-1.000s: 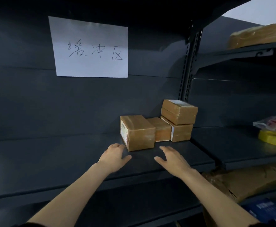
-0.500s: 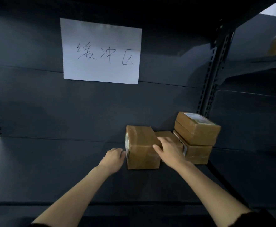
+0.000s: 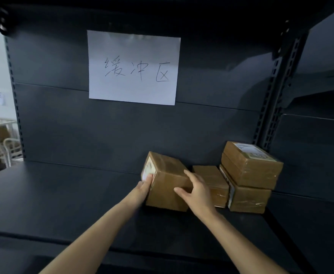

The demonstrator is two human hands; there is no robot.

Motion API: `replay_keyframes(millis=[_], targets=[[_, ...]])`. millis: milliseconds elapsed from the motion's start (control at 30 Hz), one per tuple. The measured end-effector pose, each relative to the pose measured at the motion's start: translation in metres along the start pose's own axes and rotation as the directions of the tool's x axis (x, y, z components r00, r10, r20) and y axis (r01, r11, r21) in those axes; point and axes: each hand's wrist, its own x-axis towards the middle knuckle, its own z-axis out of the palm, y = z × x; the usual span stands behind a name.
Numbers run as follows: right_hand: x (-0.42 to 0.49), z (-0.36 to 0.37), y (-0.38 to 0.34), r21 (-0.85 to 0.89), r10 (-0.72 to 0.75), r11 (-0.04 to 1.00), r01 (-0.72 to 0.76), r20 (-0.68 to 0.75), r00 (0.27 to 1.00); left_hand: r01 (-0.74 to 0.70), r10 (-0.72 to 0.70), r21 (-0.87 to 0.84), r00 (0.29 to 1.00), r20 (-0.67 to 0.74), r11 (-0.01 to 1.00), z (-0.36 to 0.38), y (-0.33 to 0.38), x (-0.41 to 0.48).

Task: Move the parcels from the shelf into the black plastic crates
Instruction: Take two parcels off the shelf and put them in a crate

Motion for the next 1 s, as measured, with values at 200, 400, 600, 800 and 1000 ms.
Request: replay_keyframes(millis=[200, 400, 600, 800, 1000], targets=[[-0.007, 0.043, -0.016, 0.287, 0.027, 0.958, -0.02, -0.019, 0.999, -0.227, 0.183, -0.191, 0.957, -0.225, 0.955, -0.033, 0.015, -0.024], [-0.006, 0.079, -0.038, 0.469, -0.062, 0.883, 0.025, 0.065, 0.996, -0.447, 0.422, -0.087, 0.882, -0.212, 0.89, -0.052, 0.018, -0.043], [0.0, 0.091, -0.048, 0.525, -0.109, 0.851, 0.032, 0.115, 0.987, -0.479, 0.457, -0.092, 0.869, -0.19, 0.873, -0.07, 0.012, -0.049], [0.007, 0.097, -0.053, 0.459, -0.094, 0.888, -0.013, 0.208, 0.974, -0.413, 0.393, -0.105, 0.903, -0.173, 0.904, -0.085, 0.008, -0.045], [0.013, 0.108, -0.062, 0.378, -0.047, 0.925, -0.041, 0.221, 0.974, -0.338, 0.308, -0.109, 0.925, -0.222, 0.935, -0.096, 0.007, -0.032]])
